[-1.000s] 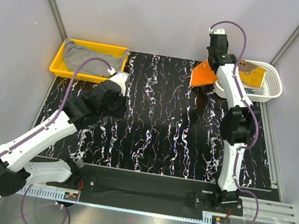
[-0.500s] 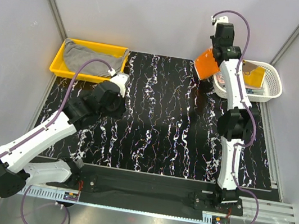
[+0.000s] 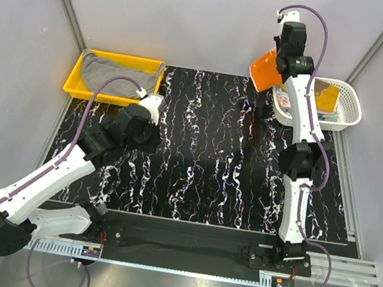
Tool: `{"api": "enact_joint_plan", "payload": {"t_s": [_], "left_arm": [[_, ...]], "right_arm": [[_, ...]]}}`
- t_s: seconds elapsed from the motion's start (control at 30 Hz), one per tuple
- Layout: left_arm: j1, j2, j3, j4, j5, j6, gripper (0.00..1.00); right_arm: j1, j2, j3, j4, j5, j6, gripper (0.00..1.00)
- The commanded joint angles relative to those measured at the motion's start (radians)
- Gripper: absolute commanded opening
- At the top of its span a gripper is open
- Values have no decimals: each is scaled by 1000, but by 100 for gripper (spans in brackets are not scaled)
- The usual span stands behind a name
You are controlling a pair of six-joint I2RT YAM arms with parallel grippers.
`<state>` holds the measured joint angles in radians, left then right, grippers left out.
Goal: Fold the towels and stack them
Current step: Neatly place the folded towel into the bin
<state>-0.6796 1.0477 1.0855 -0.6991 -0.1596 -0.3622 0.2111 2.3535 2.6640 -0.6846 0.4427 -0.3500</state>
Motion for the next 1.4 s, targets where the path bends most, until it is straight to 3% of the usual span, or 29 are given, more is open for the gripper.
{"api": "enact_joint_plan", "payload": {"t_s": [0.0,0.9,1.03,1.37], "left_arm": [[6,-26,-7,49,25,17,14],[22,-32,-15,59,71,11,13],[23,-29,-18,58,71,11,14],[32,8,-15,56,72,12,14]], "right_arm": [[-7,-80,53,71,-4,12,0],[-12,-146,43,89,83,25,0],[-70,-122,54,71,61,84,0],[-303,-5,-38,63,-169,344,0]]}}
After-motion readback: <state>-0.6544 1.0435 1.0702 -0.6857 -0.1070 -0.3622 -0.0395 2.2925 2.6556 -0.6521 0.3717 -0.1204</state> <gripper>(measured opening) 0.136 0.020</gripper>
